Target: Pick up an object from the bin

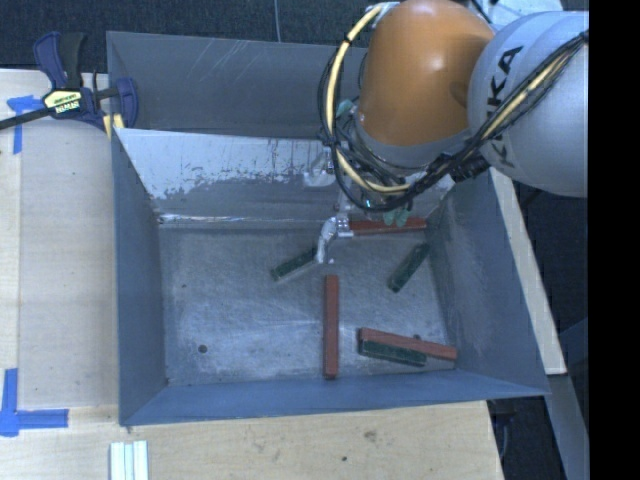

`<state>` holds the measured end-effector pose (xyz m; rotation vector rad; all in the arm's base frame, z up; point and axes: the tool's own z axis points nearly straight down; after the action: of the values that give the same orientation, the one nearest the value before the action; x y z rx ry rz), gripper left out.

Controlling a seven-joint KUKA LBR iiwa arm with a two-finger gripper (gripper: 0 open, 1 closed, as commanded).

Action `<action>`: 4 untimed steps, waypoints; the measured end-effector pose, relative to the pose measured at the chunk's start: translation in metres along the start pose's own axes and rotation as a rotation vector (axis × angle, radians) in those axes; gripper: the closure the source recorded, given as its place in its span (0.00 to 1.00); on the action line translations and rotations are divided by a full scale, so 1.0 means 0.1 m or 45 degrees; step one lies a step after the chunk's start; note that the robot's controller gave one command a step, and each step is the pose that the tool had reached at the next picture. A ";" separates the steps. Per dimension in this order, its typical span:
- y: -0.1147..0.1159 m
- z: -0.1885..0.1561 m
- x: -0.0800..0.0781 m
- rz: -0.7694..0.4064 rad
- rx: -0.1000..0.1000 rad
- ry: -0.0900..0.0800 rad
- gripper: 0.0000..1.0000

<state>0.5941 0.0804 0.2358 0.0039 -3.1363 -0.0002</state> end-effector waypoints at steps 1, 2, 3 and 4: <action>-0.01 -0.05 -0.01 0.003 -0.001 -0.011 0.00; -0.08 0.49 -0.13 -0.154 0.000 -0.014 0.00; -0.33 0.77 -0.31 -0.261 0.003 -0.011 0.00; -0.17 1.27 -0.24 -0.280 -0.001 -0.005 0.00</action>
Offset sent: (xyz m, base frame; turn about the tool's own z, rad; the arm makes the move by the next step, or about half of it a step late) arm 0.0337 -0.0263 -0.1658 -0.3749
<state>0.6178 0.0639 0.1091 0.3485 -3.1206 -0.0017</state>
